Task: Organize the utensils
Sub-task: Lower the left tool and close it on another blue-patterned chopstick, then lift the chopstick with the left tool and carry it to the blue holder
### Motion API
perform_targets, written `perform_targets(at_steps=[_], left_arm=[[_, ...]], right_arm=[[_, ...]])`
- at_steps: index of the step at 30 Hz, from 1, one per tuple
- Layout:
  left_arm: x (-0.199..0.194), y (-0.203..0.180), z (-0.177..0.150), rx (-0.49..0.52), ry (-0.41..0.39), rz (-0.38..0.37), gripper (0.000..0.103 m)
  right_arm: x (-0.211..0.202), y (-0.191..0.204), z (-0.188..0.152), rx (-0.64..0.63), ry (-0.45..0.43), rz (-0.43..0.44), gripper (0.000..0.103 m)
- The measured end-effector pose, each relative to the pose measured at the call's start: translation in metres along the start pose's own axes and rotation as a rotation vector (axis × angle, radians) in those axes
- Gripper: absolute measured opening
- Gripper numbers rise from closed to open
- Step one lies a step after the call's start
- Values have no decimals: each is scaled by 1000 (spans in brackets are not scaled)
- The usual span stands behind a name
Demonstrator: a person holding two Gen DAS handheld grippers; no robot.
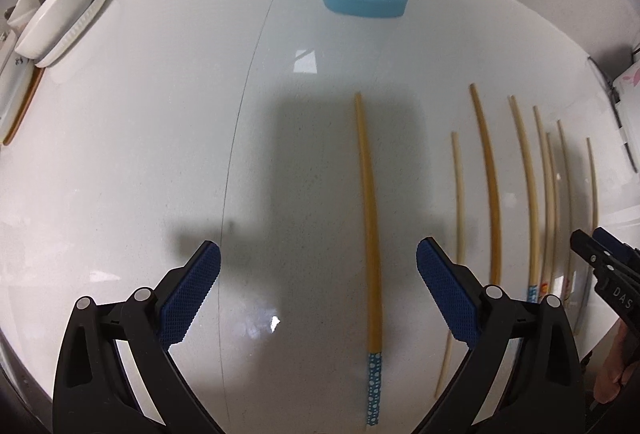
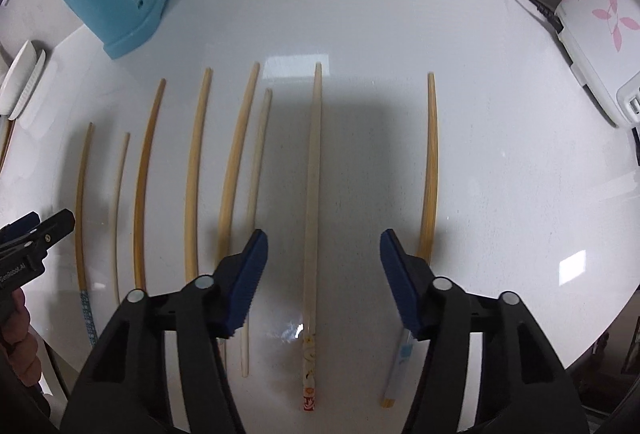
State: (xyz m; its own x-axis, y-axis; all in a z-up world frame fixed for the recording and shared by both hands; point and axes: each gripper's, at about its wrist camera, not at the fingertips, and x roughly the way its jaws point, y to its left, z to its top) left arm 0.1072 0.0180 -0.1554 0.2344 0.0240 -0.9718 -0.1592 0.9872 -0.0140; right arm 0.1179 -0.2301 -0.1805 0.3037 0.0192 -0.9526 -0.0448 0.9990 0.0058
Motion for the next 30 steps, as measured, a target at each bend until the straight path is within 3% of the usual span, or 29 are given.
perform_targets(at_steps=[10, 16, 19, 20, 21, 22, 30], left_arm=[[4, -5, -6, 24, 43, 49, 85], [6, -11, 0, 33, 83, 28, 63], [3, -15, -1, 36, 81, 29, 49], [1, -15, -1, 29, 80, 35, 35], [0, -15, 0, 27, 77, 40, 14], [0, -15, 0, 28, 79, 46, 9], [1, -7, 4, 19, 81, 16, 7]], right_arm=[[10, 7, -4, -9, 49, -3, 28], [12, 10, -1, -7, 68, -5, 10], [12, 13, -2, -18, 73, -20, 6], [12, 14, -2, -17, 75, -24, 6], [12, 14, -2, -17, 76, -24, 6], [13, 14, -3, -15, 76, -25, 6], [10, 12, -2, -3, 69, -20, 6]])
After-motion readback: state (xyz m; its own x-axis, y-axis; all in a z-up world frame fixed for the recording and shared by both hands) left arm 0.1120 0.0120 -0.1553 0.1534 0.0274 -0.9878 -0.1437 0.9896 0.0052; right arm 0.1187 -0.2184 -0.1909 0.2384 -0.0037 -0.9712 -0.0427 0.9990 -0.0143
